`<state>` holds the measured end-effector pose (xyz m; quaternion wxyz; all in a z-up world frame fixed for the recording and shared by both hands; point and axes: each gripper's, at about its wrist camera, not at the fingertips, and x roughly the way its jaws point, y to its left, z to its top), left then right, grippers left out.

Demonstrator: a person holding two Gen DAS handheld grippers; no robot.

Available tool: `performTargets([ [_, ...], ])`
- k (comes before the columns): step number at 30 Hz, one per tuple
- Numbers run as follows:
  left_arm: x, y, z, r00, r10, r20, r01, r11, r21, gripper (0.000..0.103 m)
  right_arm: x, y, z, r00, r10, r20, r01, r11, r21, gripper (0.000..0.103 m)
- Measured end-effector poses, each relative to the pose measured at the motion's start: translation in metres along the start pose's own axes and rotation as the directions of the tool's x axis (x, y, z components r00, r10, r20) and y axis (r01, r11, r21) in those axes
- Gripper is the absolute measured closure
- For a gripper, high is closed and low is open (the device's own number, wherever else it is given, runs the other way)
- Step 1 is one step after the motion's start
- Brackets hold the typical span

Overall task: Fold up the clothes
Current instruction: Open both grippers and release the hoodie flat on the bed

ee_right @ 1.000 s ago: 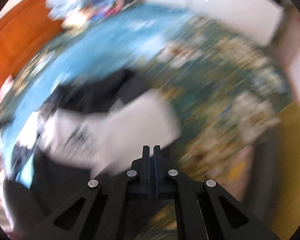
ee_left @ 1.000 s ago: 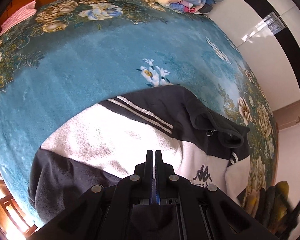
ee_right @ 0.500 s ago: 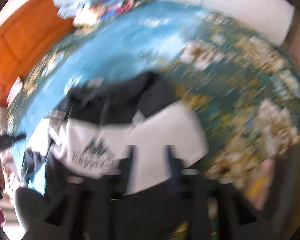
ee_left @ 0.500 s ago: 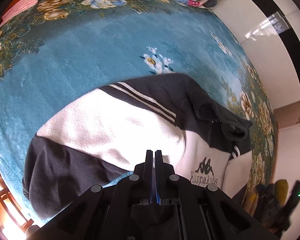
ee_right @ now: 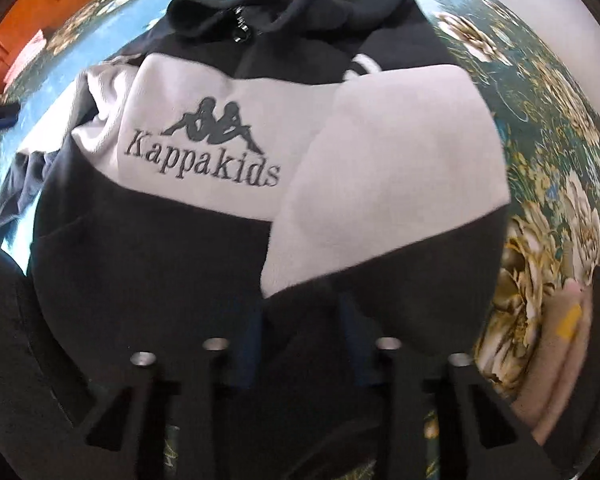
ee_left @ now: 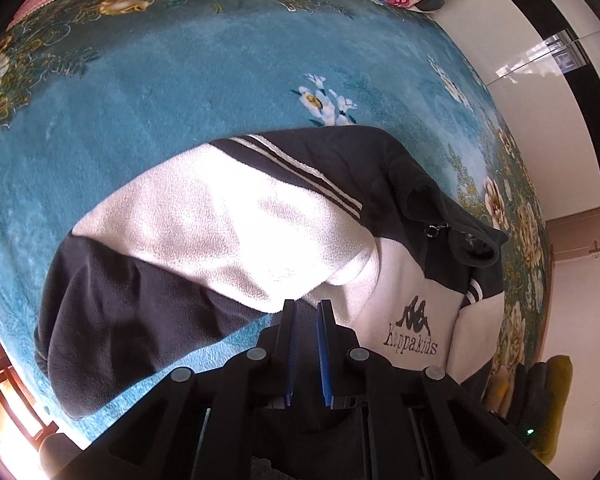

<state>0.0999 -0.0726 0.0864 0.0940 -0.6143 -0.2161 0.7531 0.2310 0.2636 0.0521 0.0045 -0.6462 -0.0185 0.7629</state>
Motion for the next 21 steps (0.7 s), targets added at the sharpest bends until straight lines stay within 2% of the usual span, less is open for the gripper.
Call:
performTargets([
  [5,-0.001,0.005,-0.003,1.000,0.004,-0.001,-0.004,1.000,-0.009,0.091,-0.039,-0.040,0.013,0.989,-0.114,0.095,0.110,0.993,0.038,0.091],
  [9,-0.003,0.009,-0.001,1.000,0.006,0.004,-0.005,1.000,-0.018,0.091,-0.077,-0.113,0.049,0.959,-0.230,0.168,0.193,0.958,0.211,0.091],
  [13,-0.005,0.011,0.002,1.000,0.008,0.011,-0.008,1.000,-0.024,0.091,-0.111,-0.181,0.085,0.915,-0.354,0.193,0.261,0.886,0.383,0.091],
  [16,-0.008,0.015,0.006,1.000,0.017,0.017,-0.016,1.000,-0.027,0.091,-0.124,-0.231,0.107,0.894,-0.416,0.169,0.292,0.824,0.485,0.091],
  [19,-0.009,0.023,0.012,0.999,0.034,0.023,-0.033,0.999,-0.042,0.091,-0.120,-0.274,0.118,0.879,-0.463,0.117,0.321,0.753,0.575,0.092],
  [21,-0.011,0.030,0.016,0.999,0.044,0.029,-0.042,0.997,-0.059,0.090,-0.114,-0.292,0.121,0.886,-0.457,0.084,0.318,0.728,0.607,0.092],
])
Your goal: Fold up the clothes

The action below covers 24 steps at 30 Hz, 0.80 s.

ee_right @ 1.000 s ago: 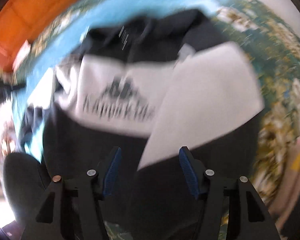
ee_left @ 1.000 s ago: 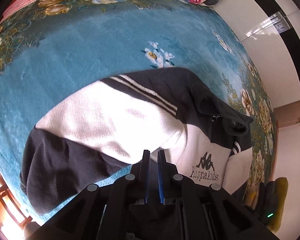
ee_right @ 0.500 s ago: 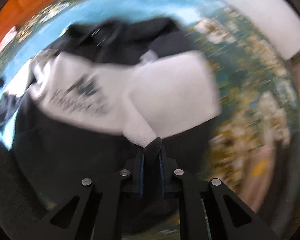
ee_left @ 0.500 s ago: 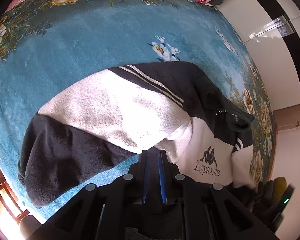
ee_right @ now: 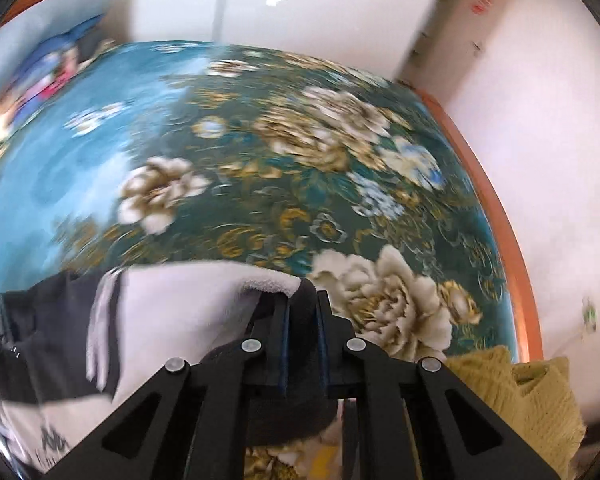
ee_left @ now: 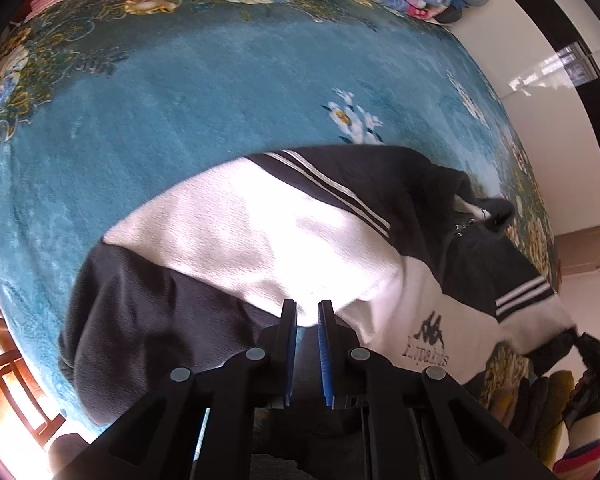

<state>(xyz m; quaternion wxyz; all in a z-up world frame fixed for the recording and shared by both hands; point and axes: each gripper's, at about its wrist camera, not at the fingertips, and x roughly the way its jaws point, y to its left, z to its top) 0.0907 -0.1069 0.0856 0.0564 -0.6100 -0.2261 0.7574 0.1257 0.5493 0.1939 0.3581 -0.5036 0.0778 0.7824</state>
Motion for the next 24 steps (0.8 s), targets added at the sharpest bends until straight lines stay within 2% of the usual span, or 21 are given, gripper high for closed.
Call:
performTargets([
  [3,-0.003,0.009,0.006,1.000,0.017,0.013,-0.017,1.000,-0.018,0.087,0.019,0.000,0.001,0.999,-0.002,-0.050,0.003,1.000,0.019,0.092],
  [5,-0.005,0.013,0.010,0.999,0.032,0.018,-0.032,0.999,-0.020,0.082,0.020,0.005,-0.004,0.999,0.000,-0.051,0.001,1.000,0.015,0.091],
  [7,-0.006,0.017,0.015,0.999,0.049,0.022,-0.049,0.999,-0.020,0.078,0.019,0.010,-0.006,0.999,0.006,-0.037,-0.006,1.000,0.015,0.087],
  [8,-0.006,0.020,0.017,0.998,0.057,0.025,-0.057,0.998,-0.019,0.078,0.018,0.012,-0.005,0.999,0.017,-0.027,-0.016,1.000,0.015,0.084],
  [10,-0.006,0.028,0.022,0.997,0.075,0.028,-0.074,0.997,-0.016,0.073,0.007,0.015,-0.003,0.999,0.042,0.015,-0.043,0.999,0.012,0.061],
  [12,-0.005,0.038,0.027,0.995,0.095,0.025,-0.095,0.995,-0.015,0.068,-0.016,0.023,-0.003,0.989,0.112,0.094,-0.111,0.994,-0.019,0.061],
  [13,-0.004,0.044,0.028,0.994,0.108,0.023,-0.108,0.994,-0.014,0.065,-0.029,0.028,-0.006,0.981,0.152,0.124,-0.147,0.988,-0.047,0.058],
  [14,-0.002,0.050,0.029,0.992,0.124,0.020,-0.124,0.992,-0.013,0.065,-0.040,0.032,-0.012,0.972,0.184,0.143,-0.176,0.982,-0.070,0.053],
  [15,0.000,0.057,0.030,0.989,0.145,0.016,-0.144,0.989,-0.013,0.064,-0.049,0.037,-0.019,0.964,0.215,0.158,-0.202,0.975,-0.092,0.042],
  [16,0.003,0.066,0.032,0.986,0.169,0.011,-0.169,0.986,-0.014,0.064,-0.059,0.045,-0.033,0.952,0.259,0.163,-0.240,0.962,-0.127,0.041],
  [20,0.014,0.099,0.036,0.970,0.242,-0.012,-0.243,0.970,-0.025,0.063,-0.075,0.077,-0.090,0.918,0.383,0.098,-0.352,0.905,-0.240,0.041],
  [24,0.025,0.117,0.039,0.963,0.269,-0.034,-0.269,0.963,-0.004,0.050,-0.066,0.100,-0.140,0.903,0.429,-0.026,-0.422,0.873,-0.245,0.041],
])
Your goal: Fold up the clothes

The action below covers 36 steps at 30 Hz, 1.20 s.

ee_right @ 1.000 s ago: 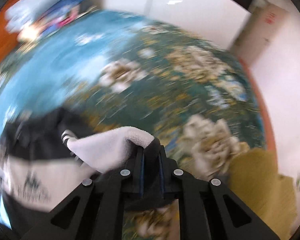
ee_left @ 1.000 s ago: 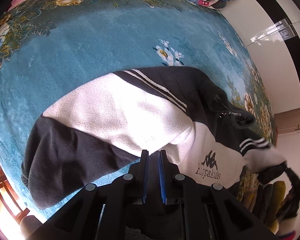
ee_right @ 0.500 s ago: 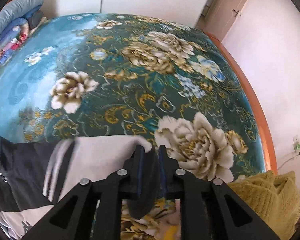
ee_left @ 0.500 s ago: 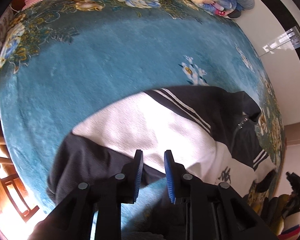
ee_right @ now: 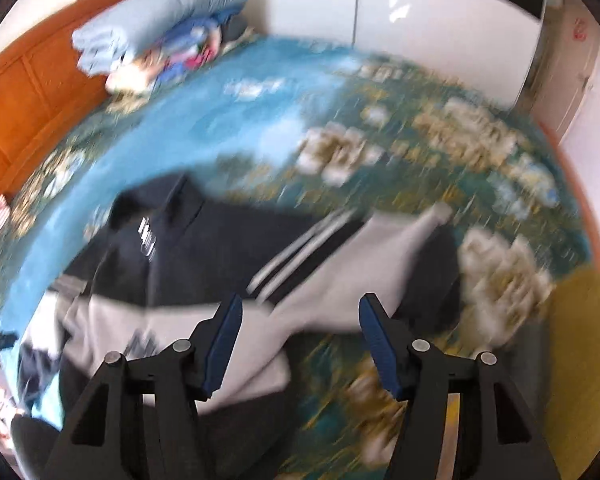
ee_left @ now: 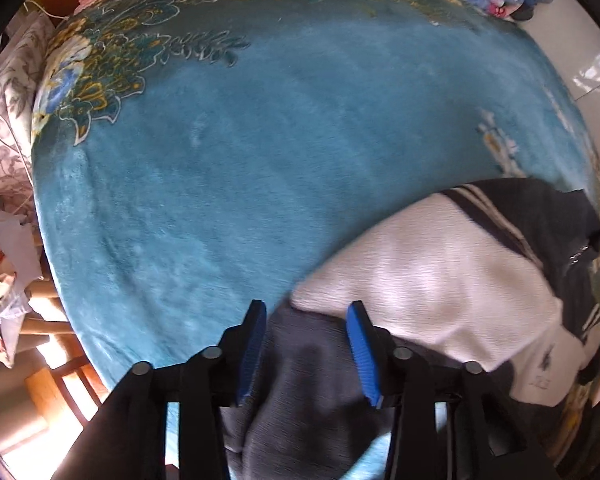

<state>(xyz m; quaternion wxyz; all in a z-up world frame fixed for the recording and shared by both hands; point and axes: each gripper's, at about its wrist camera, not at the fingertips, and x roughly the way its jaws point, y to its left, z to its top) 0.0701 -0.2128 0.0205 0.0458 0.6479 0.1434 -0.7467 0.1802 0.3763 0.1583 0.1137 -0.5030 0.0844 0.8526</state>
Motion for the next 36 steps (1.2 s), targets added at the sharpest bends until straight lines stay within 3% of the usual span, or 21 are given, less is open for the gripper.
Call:
performTargets([
  [1,0.004,0.002,0.000,1.000,0.001,-0.009,-0.001,1.000,0.004,0.046,0.006,0.005,-0.009,0.999,0.014,-0.028,-0.014,1.000,0.004,0.041],
  [7,0.022,0.010,-0.007,0.999,-0.032,-0.036,0.032,0.999,-0.004,0.049,0.022,0.022,-0.041,0.991,0.032,-0.128,-0.031,0.999,0.012,0.041],
  [8,0.023,0.011,-0.008,0.998,-0.043,-0.034,0.043,0.999,-0.012,0.052,0.021,0.024,-0.043,0.990,0.026,-0.135,-0.025,1.000,0.013,0.041],
  [9,0.024,0.011,-0.010,0.998,-0.049,-0.033,0.049,0.999,-0.013,0.066,0.021,0.024,-0.043,0.990,0.023,-0.139,-0.022,1.000,0.014,0.041],
  [10,0.024,0.010,-0.011,0.998,-0.051,-0.034,0.050,0.999,-0.009,0.074,0.020,0.025,-0.043,0.990,0.022,-0.140,-0.021,1.000,0.014,0.041],
  [15,0.017,-0.004,-0.013,1.000,0.006,0.008,-0.007,0.995,0.095,0.088,0.017,0.027,-0.044,0.989,0.024,-0.148,-0.022,1.000,0.015,0.041],
  [20,-0.018,-0.003,0.022,0.984,0.099,0.150,-0.120,0.983,0.140,0.089,0.016,0.022,-0.050,0.986,0.022,-0.165,-0.015,0.999,0.040,0.041],
  [23,-0.036,-0.006,0.053,0.970,0.138,0.198,-0.173,0.971,0.168,0.089,0.014,0.016,-0.053,0.985,0.011,-0.169,-0.001,0.998,0.058,0.041],
  [28,-0.032,-0.024,0.089,0.940,0.265,0.216,-0.316,0.914,0.255,0.089,0.006,0.006,-0.055,0.986,-0.010,-0.169,0.024,0.996,0.082,0.041],
  [31,-0.022,-0.027,0.092,0.945,0.278,0.175,-0.313,0.921,0.230,0.089,0.001,0.000,-0.057,0.986,-0.017,-0.167,0.034,0.995,0.096,0.041],
  [36,-0.029,-0.029,0.078,0.962,0.227,0.154,-0.255,0.947,0.198,0.080,-0.004,-0.009,-0.068,0.984,-0.018,-0.175,0.038,0.993,0.115,0.041],
])
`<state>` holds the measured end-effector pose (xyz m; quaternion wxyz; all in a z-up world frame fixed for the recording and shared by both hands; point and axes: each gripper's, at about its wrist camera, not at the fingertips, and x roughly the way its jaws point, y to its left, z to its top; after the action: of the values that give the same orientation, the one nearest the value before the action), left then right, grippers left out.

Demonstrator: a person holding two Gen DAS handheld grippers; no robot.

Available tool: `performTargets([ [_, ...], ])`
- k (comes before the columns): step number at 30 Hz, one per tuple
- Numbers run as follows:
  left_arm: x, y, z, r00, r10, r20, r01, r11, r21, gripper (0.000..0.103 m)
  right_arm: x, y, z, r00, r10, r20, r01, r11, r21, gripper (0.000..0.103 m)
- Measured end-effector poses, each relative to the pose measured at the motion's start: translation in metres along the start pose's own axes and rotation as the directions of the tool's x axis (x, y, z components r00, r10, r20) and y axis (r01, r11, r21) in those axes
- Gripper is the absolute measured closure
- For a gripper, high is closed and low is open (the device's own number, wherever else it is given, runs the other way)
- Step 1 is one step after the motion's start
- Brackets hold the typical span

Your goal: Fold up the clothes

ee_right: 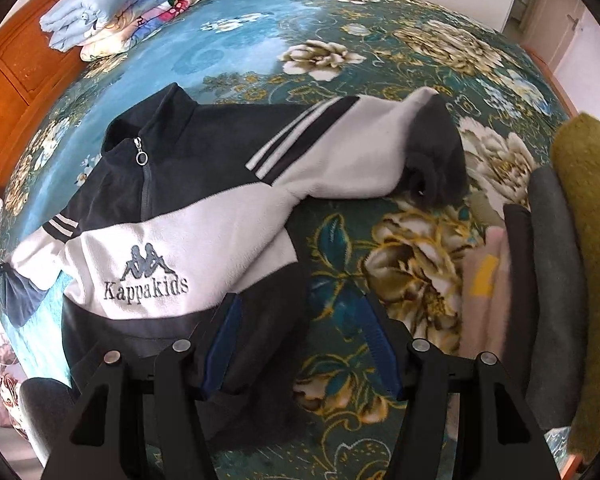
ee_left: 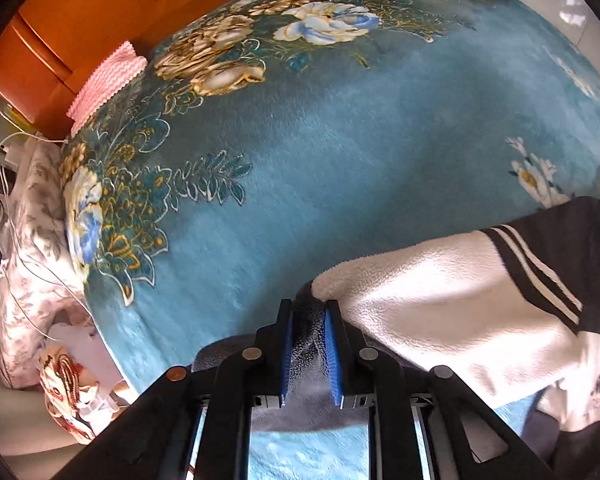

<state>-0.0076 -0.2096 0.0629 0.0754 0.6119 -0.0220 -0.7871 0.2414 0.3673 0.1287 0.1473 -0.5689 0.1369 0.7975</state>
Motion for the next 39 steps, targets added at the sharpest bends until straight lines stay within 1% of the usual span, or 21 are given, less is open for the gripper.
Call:
performTargets([
  [3,-0.021,0.004,-0.009,0.999,-0.029,0.032,0.029,1.000,-0.004,0.073,0.002,-0.003,-0.007,1.000,0.020,-0.011,-0.019,1.000,0.017,0.041],
  [7,-0.056,0.018,-0.026,0.995,-0.058,0.087,0.061,0.997,-0.039,0.068,0.000,-0.003,-0.014,0.998,0.055,-0.005,-0.055,0.998,0.015,0.041],
  [9,-0.078,0.024,-0.039,0.989,-0.084,0.122,0.092,0.994,-0.060,0.066,0.000,-0.005,-0.019,0.998,0.066,-0.002,-0.066,0.998,0.015,0.041],
  [11,-0.098,0.027,-0.054,0.981,-0.113,0.158,0.126,0.989,-0.074,0.060,0.002,-0.009,-0.027,0.998,0.064,-0.007,-0.064,0.998,0.017,0.041],
  [12,-0.107,0.027,-0.063,0.976,-0.131,0.174,0.146,0.986,-0.077,0.056,0.004,-0.012,-0.032,0.998,0.063,-0.014,-0.063,0.998,0.020,0.041],
  [13,-0.116,0.027,-0.072,0.971,-0.146,0.187,0.162,0.984,-0.076,0.054,0.006,-0.015,-0.038,0.998,0.065,-0.024,-0.065,0.998,0.022,0.041],
  [15,-0.130,0.023,-0.090,0.964,-0.169,0.205,0.186,0.981,-0.064,0.053,0.013,-0.022,-0.053,0.996,0.071,-0.049,-0.071,0.997,0.016,0.041],
  [19,-0.150,0.005,-0.118,0.957,-0.197,0.212,0.209,0.977,-0.034,0.052,0.029,-0.032,-0.090,0.989,0.088,-0.116,-0.091,0.996,-0.017,0.041],
  [23,-0.158,-0.027,-0.129,0.949,-0.242,0.203,0.251,0.968,-0.020,0.050,0.047,-0.036,-0.126,0.979,0.101,-0.175,-0.118,0.989,-0.089,0.041],
  [26,-0.155,-0.063,-0.136,0.943,-0.283,0.173,0.290,0.957,-0.017,0.049,0.061,-0.034,-0.141,0.980,0.070,-0.186,-0.101,0.982,-0.161,0.041],
  [29,-0.144,-0.094,-0.147,0.937,-0.326,0.125,0.333,0.942,-0.039,0.048,0.074,-0.028,-0.143,0.988,0.047,-0.147,-0.078,0.974,-0.212,0.041],
  [31,-0.133,-0.113,-0.155,0.932,-0.352,0.090,0.357,0.932,-0.058,0.048,0.077,-0.021,-0.141,0.994,0.037,-0.104,-0.061,0.968,-0.244,0.034],
  [34,-0.119,-0.136,-0.169,0.925,-0.376,0.049,0.379,0.923,-0.075,0.048,0.078,-0.010,-0.138,0.998,0.027,-0.054,-0.042,0.956,-0.291,0.034],
  [37,-0.109,-0.153,-0.181,0.928,-0.372,0.013,0.372,0.926,-0.064,0.048,0.073,-0.002,-0.131,0.998,0.066,-0.005,-0.064,0.946,-0.318,0.036],
  [39,-0.115,-0.158,-0.182,0.930,-0.366,0.029,0.367,0.930,-0.033,0.048,0.062,0.002,-0.119,0.991,0.125,0.036,-0.108,0.946,-0.307,0.037],
])
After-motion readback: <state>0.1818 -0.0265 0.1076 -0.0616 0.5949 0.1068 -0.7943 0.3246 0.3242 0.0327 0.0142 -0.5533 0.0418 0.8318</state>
